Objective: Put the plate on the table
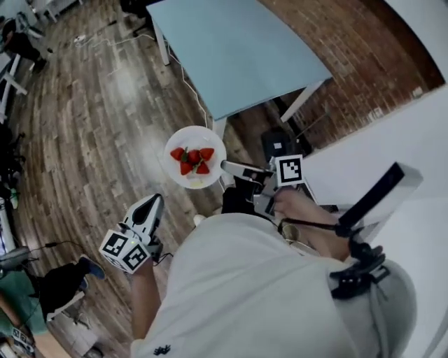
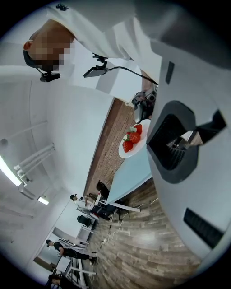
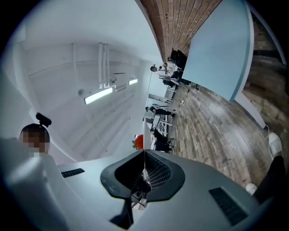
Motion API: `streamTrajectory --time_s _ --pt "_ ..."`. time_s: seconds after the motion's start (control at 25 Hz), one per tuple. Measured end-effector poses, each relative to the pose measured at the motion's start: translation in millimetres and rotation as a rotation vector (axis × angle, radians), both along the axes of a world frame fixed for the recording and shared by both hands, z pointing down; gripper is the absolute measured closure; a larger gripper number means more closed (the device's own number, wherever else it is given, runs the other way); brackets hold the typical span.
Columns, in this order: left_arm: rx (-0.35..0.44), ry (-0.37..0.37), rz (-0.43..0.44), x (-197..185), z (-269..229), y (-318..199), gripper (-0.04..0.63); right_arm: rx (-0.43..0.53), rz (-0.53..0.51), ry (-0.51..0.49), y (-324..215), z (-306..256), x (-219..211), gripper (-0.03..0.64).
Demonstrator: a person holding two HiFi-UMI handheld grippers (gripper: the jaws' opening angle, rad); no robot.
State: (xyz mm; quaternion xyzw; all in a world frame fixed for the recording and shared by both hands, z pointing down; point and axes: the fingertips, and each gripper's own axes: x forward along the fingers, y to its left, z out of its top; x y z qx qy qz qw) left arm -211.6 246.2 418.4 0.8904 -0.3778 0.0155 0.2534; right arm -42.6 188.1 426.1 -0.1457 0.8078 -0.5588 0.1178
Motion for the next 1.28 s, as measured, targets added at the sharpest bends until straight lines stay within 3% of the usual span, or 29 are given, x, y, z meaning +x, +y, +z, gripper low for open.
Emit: streamTrajectory --time_s 0.28,0.52,0.68,1.28 --pt "-0.002 -0.005 0.082 17 14 -17 0.595 -0.028 0.081 0.004 -3 18 18 0.601" --pt "-0.027 -0.005 0.092 20 14 -43 0.595 -0.052 0.093 -0.009 -28 14 20 0.601" --pt "-0.051 -0.010 0.104 45 15 -69 0.595 -0.098 0.096 -0.035 -53 12 42 0.601" --pt "-0.103 -0.044 0.111 106 21 -236 0.594 -0.082 0.130 -0.053 -233 30 111 0.601"
